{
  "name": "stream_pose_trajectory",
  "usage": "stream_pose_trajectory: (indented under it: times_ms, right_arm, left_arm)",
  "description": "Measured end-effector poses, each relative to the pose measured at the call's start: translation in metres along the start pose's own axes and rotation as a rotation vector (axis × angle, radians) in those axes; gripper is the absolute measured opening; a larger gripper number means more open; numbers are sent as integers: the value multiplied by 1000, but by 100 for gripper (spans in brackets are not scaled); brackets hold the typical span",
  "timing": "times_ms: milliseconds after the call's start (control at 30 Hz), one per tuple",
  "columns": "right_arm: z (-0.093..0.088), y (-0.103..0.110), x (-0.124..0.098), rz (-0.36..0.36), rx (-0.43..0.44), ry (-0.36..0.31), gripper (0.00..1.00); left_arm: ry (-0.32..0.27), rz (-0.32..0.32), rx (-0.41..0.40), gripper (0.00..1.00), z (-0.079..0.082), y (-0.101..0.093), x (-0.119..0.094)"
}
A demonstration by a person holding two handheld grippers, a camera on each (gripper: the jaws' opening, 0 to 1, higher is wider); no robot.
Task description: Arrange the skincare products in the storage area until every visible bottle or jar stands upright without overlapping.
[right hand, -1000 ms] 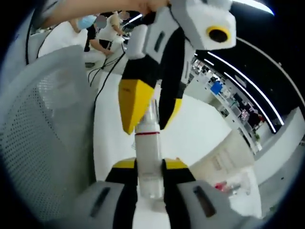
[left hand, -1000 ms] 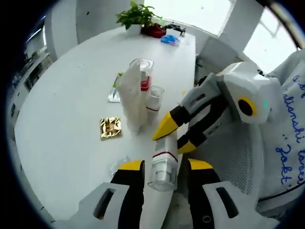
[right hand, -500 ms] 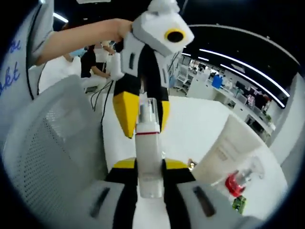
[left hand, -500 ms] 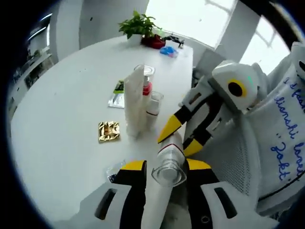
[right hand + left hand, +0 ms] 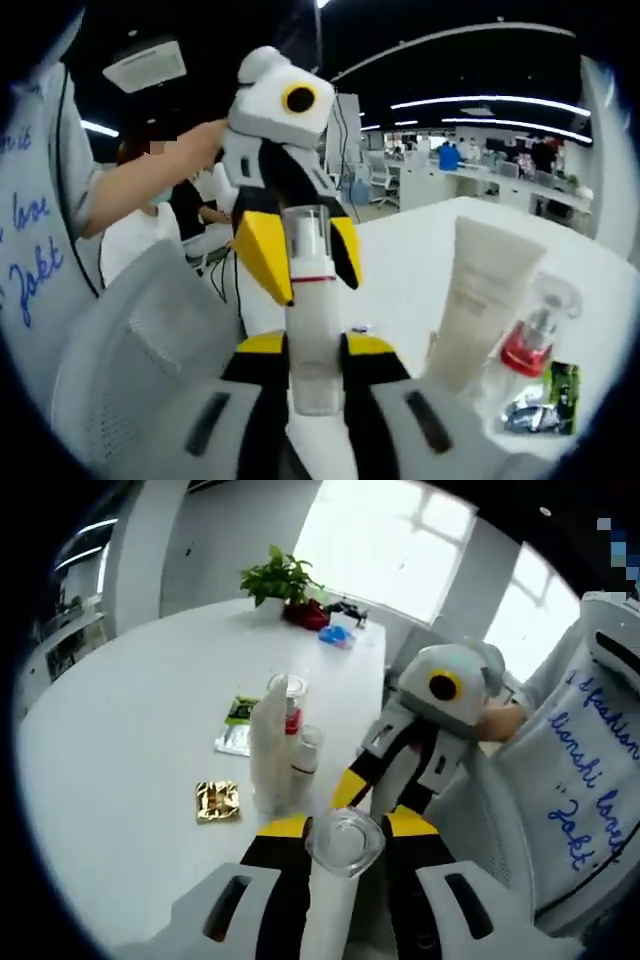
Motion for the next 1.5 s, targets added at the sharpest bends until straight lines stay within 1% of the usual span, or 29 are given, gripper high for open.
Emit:
stream_pose_trajectory:
  times_ms: [33, 133, 200, 300, 333, 400, 467, 500, 533, 600, 667, 767, 833, 867, 933, 1000, 1067, 1100, 1133, 1200, 1233, 1267, 1300, 1333, 1367, 1400, 1433, 1467, 1500]
  right_arm:
    - [0, 0, 0, 9, 35, -6, 19]
    - [1, 0, -1, 25, 88, -16, 19]
    - [2, 0, -2, 37, 142, -26, 19]
    - [3, 0, -3, 59, 189, -55, 19]
    - [5, 1, -4, 78, 221, -69, 19]
    - [7, 2, -5, 109, 258, -89, 19]
    - [8, 2, -6, 137, 298, -105, 19]
    - [9, 3, -6, 165, 320, -106, 19]
    - [9, 2, -7, 179, 337, -114, 19]
    - [8, 1, -7, 193, 353, -115, 20]
    - [9, 3, -8, 215, 346, -120, 20]
    - [11, 3, -11, 249, 361, -132, 20]
    - [12, 2, -14, 276, 367, -135, 20]
    - [12, 2, -15, 282, 353, -133, 20]
    - [12, 1, -16, 288, 325, -123, 20]
    - [13, -1, -17, 279, 300, -115, 20]
    - [13, -4, -19, 266, 296, -112, 20]
    - [13, -5, -20, 254, 295, -111, 21]
    - [13, -7, -20, 219, 290, -103, 21]
    - [14, -7, -21, 200, 286, -98, 21]
    - [13, -7, -20, 185, 279, -88, 21]
    - [12, -7, -20, 144, 251, -65, 21]
    - [13, -6, -19, 138, 235, -58, 21]
    - [13, -5, -19, 122, 221, -46, 21]
    - [13, -5, -18, 89, 188, -32, 21]
    - [14, -4, -17, 74, 169, -25, 22]
    - [15, -3, -16, 43, 138, -15, 22]
    - [15, -1, -15, 32, 126, 1, 22]
    - [15, 0, -15, 17, 109, 17, 22]
  left_arm:
    - [-3, -3, -4, 24, 1, 0, 0]
    - [-32, -8, -1, 24, 5, 0, 0]
    - [-59, -16, 2, 24, 9, -1, 1]
    - [-93, -34, 3, 23, 12, -2, -1]
    - [-106, -40, 2, 23, 13, -3, -2]
    - [-123, -52, -3, 23, 16, -4, -2]
    - [-148, -68, 10, 23, 18, -6, -3]
    - [-156, -81, 5, 23, 19, -7, -4]
    - [-165, -93, 3, 22, 20, -9, -3]
    - [-167, -103, 19, 22, 21, -10, -3]
    - [-167, -112, 18, 22, 22, -11, -2]
    - [-191, -147, 25, 21, 25, -16, -2]
    - [-202, -158, 14, 20, 26, -17, -2]
    - [-206, -169, 15, 19, 27, -18, -1]
    - [-200, -172, 45, 19, 28, -21, 2]
    - [-194, -159, 58, 19, 29, -23, 4]
    - [-208, -140, 60, 19, 30, -23, 5]
    - [-215, -115, 25, 19, 30, -21, 5]
    - [-211, -104, 27, 19, 30, -20, 4]
    - [-218, -88, 21, 18, 30, -20, 6]
    - [-209, -80, 30, 18, 30, -21, 6]
    - [-193, -59, 38, 18, 29, -21, 7]
    - [-183, -45, 33, 18, 29, -22, 8]
    - [-171, -33, 44, 18, 29, -23, 10]
    - [-156, -16, 45, 18, 29, -23, 10]
    - [-152, 3, 25, 18, 29, -22, 11]
    - [-154, 11, 18, 18, 30, -22, 12]
    - [-148, 16, 13, 18, 30, -22, 12]
    - [-127, 41, -13, 18, 28, -21, 12]
Point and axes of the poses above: the point that each gripper's makers call its tool centre point, and the gripper's own axes: x roughly forward along the fingers, y roughly to its left, z roughly out of its top, the point moved 8 cm from there along -x, roughly backward along the fingers, and after that the axes turned 12 degrees about -z, right-handed, at the moved point
